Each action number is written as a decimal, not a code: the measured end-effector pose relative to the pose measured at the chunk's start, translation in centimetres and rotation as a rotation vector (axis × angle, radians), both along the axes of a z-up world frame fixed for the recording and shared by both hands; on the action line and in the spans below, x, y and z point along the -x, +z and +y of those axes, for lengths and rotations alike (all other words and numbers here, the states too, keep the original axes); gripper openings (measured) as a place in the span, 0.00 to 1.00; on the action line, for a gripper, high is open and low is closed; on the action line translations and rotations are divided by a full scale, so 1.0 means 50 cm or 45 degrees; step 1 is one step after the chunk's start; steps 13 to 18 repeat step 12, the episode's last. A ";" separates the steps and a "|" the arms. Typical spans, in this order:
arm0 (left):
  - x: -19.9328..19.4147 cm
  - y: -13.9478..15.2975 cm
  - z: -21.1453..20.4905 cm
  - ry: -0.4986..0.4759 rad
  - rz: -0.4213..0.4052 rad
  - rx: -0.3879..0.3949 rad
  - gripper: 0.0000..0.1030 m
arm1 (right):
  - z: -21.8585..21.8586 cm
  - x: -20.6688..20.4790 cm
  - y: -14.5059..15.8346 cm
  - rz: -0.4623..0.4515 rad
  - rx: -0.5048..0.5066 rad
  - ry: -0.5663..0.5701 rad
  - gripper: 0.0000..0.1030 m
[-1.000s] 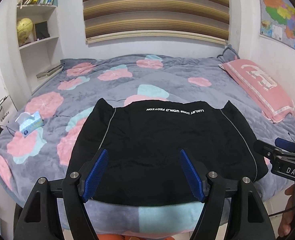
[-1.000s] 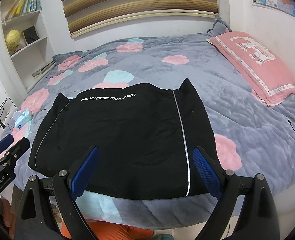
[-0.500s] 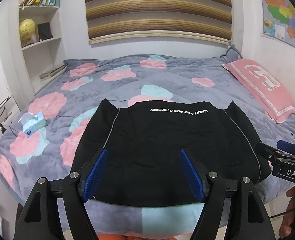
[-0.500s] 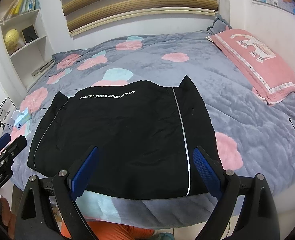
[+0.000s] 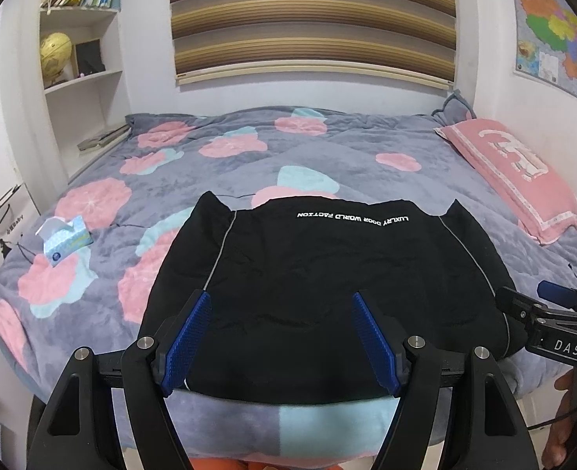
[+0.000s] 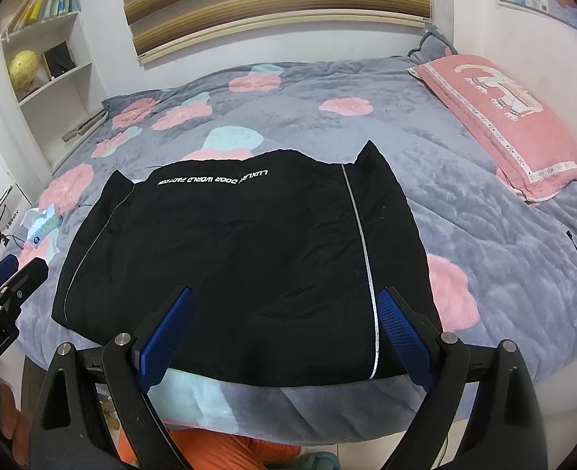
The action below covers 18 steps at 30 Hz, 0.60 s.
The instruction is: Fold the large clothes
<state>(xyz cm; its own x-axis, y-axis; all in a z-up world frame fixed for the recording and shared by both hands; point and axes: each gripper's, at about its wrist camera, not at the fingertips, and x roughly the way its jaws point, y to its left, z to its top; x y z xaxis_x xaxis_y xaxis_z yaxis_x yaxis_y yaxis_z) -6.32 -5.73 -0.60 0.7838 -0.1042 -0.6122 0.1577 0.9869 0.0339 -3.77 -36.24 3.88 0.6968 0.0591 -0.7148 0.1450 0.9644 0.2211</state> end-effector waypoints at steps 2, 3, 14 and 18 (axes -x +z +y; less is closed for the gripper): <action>-0.003 -0.002 0.002 0.009 0.000 -0.002 0.73 | -0.003 -0.003 -0.003 0.002 0.002 0.004 0.93; -0.005 -0.003 0.004 0.010 0.006 0.004 0.73 | -0.003 -0.004 -0.005 0.004 0.004 0.004 0.93; -0.009 -0.006 0.026 0.019 -0.041 0.050 0.73 | -0.009 -0.015 -0.031 0.050 0.016 0.022 0.93; -0.009 -0.006 0.026 0.019 -0.041 0.050 0.73 | -0.009 -0.015 -0.031 0.050 0.016 0.022 0.93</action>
